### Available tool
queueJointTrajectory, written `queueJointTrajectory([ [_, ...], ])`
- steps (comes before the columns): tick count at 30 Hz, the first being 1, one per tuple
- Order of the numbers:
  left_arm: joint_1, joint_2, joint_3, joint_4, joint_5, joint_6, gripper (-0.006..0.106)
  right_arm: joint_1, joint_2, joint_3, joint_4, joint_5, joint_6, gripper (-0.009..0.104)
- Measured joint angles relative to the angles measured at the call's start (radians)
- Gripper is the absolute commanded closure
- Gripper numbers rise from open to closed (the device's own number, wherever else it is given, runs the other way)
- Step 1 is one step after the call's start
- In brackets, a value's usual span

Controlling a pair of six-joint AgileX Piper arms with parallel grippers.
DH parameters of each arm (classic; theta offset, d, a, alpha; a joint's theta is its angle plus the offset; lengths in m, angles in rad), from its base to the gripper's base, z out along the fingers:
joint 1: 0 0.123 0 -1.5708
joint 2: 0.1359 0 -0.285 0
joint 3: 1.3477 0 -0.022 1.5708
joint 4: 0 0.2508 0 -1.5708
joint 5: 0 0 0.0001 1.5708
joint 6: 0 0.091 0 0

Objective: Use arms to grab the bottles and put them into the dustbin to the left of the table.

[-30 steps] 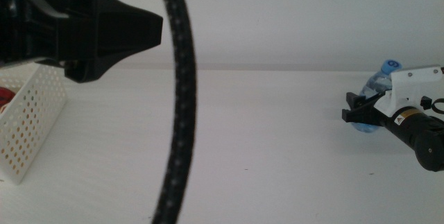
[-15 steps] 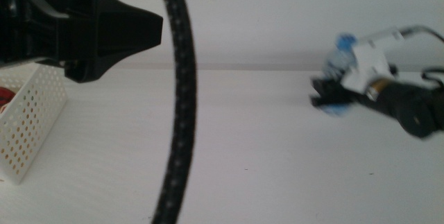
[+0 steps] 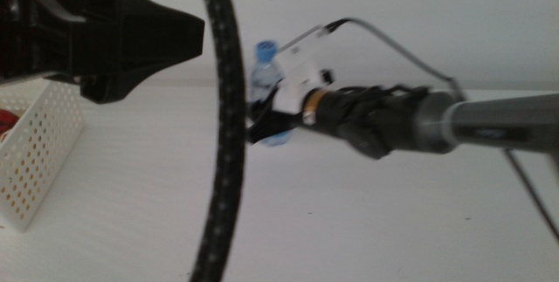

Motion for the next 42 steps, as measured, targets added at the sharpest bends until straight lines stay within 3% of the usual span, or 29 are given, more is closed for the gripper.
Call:
queueJointTrajectory([
  [13, 0.0, 0.0, 0.0, 0.0, -0.002, 0.0, 0.007, 0.059, 0.128, -0.054, -0.011, 0.001, 0.031, 0.097],
  [21, 0.0, 0.0, 0.0, 0.0, -0.002, 0.0, 0.007, 0.059, 0.128, -0.059, -0.011, 0.023, 0.035, 0.041],
  [26, 0.0, 0.0, 0.0, 0.0, -0.002, 0.0, 0.007, 0.061, 0.126, -0.059, 0.001, 0.075, 0.045, 0.02],
  [42, 0.0, 0.0, 0.0, 0.0, -0.006, 0.0, 0.007, 0.063, -0.018, -0.016, 0.056, 0.314, 0.117, 0.018],
])
